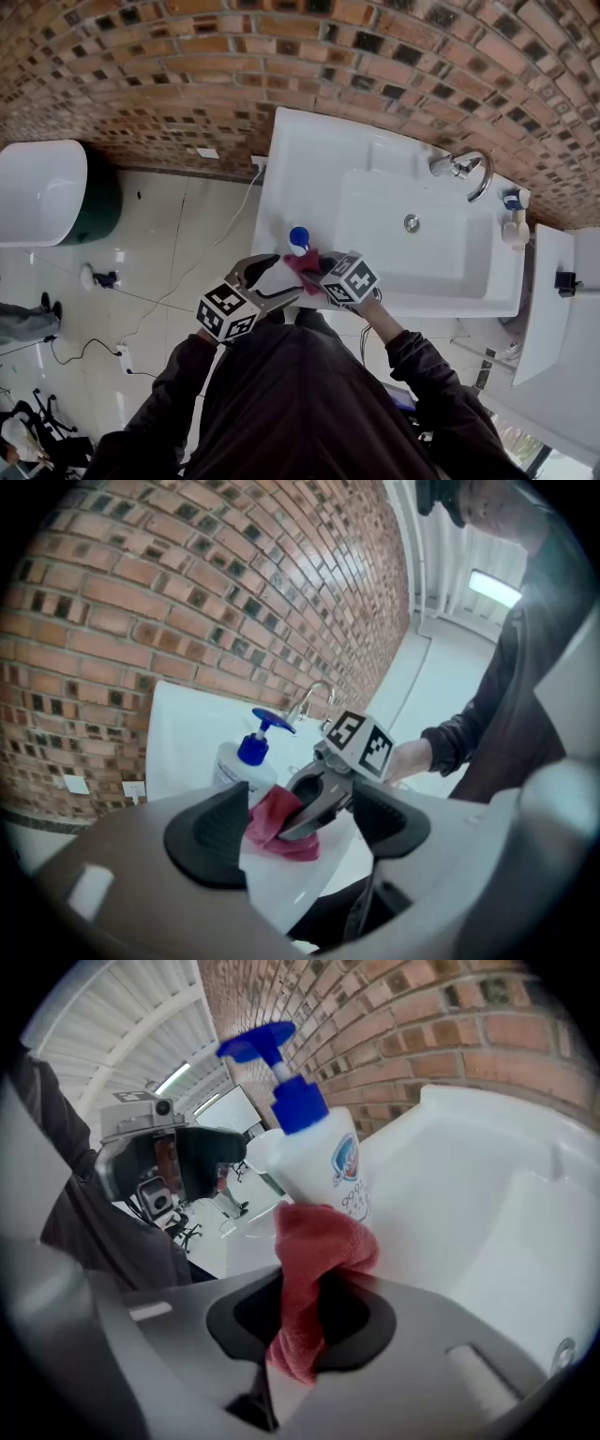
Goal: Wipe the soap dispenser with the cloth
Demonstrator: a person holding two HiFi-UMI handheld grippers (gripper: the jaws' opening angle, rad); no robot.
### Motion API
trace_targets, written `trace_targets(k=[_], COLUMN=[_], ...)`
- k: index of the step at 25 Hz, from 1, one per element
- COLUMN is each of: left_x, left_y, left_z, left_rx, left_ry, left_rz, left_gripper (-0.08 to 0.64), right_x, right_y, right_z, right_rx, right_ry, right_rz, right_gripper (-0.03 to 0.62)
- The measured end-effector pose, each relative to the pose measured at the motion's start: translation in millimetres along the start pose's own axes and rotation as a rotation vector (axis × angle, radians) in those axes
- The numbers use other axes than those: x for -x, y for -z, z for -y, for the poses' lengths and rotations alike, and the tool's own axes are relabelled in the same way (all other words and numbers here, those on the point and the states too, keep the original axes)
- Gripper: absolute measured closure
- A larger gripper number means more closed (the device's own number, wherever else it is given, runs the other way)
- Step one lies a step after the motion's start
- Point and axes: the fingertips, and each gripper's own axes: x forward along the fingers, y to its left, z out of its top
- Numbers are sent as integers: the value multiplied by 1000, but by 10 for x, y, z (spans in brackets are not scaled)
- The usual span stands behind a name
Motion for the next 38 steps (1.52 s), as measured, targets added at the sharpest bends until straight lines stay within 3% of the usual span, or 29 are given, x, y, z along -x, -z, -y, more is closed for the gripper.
trace_targets(k=[3,4,6,9,16,20,38], left_x=[77,118,226,357,349,348,426], left_y=[-101,-142,-228,-344,-417,-421,-377], left_z=[93,139,232,329,470,504,464], left_rx=[-14,-19,-25,-47,-107,-114,-98], left_ry=[1,4,3,-9,13,14,0], left_rz=[38,55,99,149,135,138,145], left_gripper=[245,302,482,558,559,559,559], right_x=[371,530,853,1205,1305,1352,1353], right_y=[-185,-259,-403,-544,-578,-696,-760], right_z=[-231,-336,-573,-839,-976,-1031,-1066], right_rx=[25,31,59,114,169,253,250], right_ry=[-11,-13,-10,7,21,63,64], right_rz=[128,177,269,364,397,407,387], right_gripper=[526,526,525,525,525,529,528])
